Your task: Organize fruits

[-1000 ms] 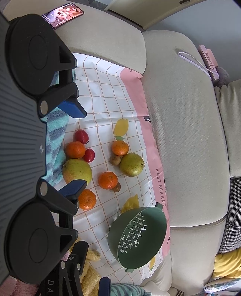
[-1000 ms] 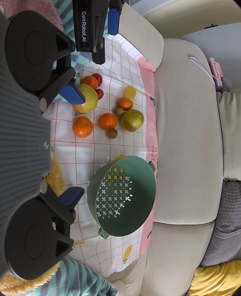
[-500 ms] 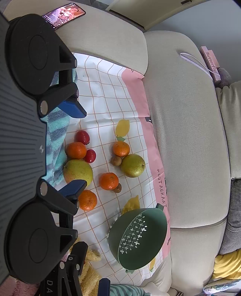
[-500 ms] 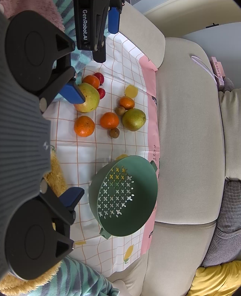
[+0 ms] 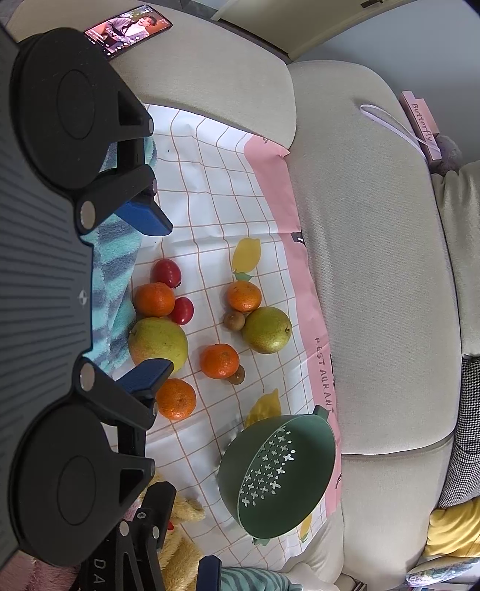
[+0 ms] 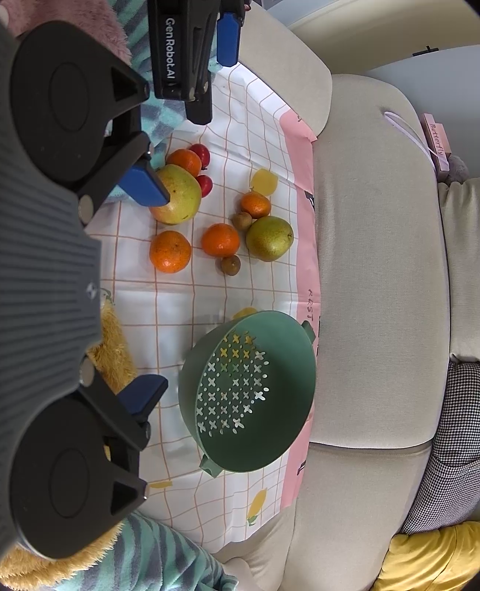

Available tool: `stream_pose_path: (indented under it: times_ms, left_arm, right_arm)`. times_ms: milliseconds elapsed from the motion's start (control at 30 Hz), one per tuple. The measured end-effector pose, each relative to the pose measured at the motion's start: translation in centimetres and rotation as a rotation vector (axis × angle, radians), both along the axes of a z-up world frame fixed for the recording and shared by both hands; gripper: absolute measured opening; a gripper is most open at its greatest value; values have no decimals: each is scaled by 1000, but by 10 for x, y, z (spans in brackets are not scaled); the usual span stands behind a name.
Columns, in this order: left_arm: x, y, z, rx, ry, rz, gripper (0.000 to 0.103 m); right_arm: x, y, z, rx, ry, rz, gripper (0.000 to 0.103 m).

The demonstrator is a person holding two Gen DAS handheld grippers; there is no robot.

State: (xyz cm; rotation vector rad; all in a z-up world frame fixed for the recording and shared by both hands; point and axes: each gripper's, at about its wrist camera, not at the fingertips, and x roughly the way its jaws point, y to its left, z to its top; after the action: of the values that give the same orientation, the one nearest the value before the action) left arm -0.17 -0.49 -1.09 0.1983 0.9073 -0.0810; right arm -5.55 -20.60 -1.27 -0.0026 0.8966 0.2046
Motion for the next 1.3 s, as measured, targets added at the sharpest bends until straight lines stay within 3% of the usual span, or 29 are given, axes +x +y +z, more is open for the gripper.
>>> stream_pose_path:
  times_ms: [1033,1200,1300]
  left_arm:
    - [0,4,0,-11,8,-20,89]
    - [4,9,9,-34,-6,-68,82]
    - [9,8,11,-37,2,-102,78]
  right_arm:
    - [1,0,-3,10,5,9,95]
    - [4,2,-4,48,-16,47,88]
    - [7,5,-7,58,-30,68,77]
